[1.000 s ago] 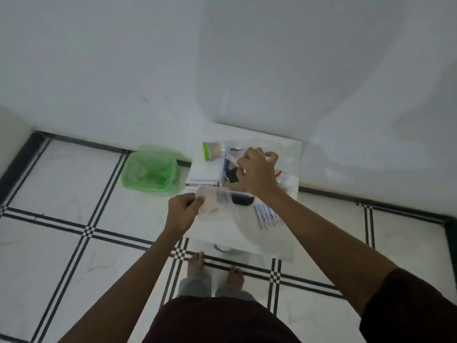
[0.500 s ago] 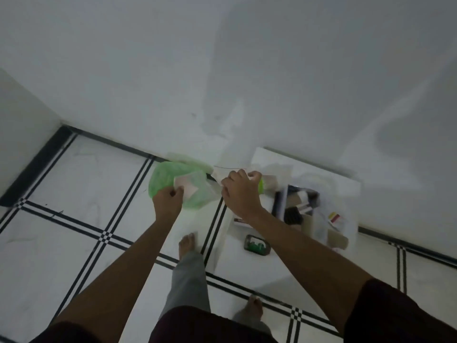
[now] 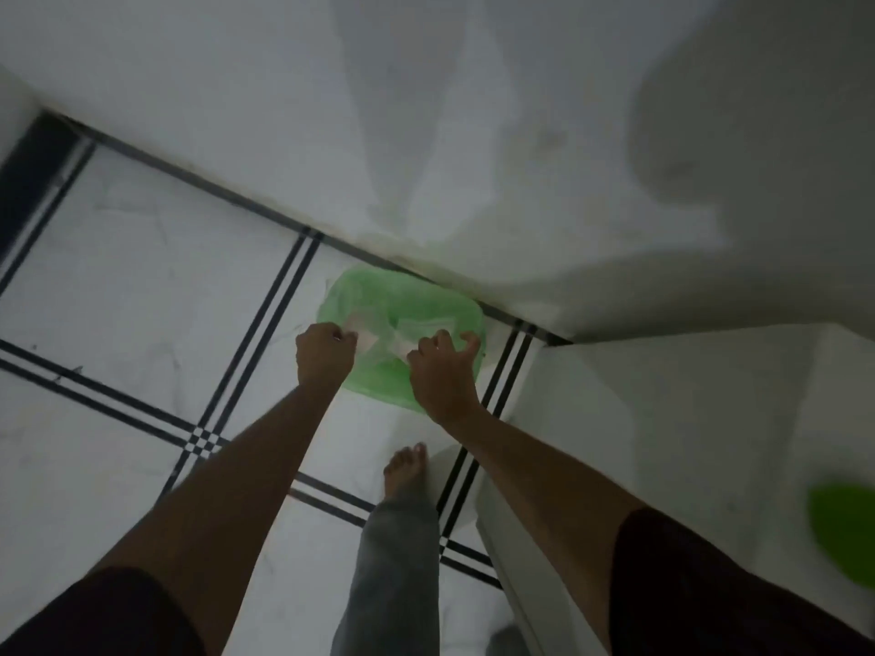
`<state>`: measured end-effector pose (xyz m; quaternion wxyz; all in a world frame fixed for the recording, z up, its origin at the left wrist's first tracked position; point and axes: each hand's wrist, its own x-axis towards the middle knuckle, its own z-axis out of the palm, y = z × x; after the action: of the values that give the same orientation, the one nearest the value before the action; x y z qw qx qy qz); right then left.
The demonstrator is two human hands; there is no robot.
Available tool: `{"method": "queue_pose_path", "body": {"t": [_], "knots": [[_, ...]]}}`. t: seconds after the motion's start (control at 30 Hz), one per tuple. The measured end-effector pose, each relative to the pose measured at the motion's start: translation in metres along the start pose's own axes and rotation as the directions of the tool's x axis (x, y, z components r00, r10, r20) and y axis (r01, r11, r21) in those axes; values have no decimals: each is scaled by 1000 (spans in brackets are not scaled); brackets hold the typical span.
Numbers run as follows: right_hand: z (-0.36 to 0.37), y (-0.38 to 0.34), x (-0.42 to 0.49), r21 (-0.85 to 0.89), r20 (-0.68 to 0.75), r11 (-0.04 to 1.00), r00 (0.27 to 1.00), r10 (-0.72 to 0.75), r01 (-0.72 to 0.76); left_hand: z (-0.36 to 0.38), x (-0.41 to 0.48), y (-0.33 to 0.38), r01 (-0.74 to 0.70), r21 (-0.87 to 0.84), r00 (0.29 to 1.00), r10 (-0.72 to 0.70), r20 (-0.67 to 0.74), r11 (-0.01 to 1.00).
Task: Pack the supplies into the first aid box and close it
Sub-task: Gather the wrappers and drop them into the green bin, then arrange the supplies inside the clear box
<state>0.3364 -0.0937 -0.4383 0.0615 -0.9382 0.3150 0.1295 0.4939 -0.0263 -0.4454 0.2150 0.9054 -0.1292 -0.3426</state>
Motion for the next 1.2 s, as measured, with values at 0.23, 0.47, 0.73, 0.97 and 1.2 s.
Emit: {"method": "queue_pose_path", "body": {"t": [0.23,0.47,0.73,0.97,1.2], "knots": [[41,-15,-23,303,200,933,970,135,-192,21,-6,-41,35,173,973,-73,217,984],[-89,38,-93,402,-183,895,941,285,-193,-23,-137,72,-523,165,848,491,198,836],[-235,112,-231,448,-390,889,875,286,-91,-51,-333,190,-792,224,599,795,101,568],[-274,188,-389,459,-466,874,796,387,-157,-14,-482,213,-888,211,437,892,118,408],[-264,224,-461,522,-356,810,795,492,-268,26,-535,208,-885,247,457,838,298,395]]}}
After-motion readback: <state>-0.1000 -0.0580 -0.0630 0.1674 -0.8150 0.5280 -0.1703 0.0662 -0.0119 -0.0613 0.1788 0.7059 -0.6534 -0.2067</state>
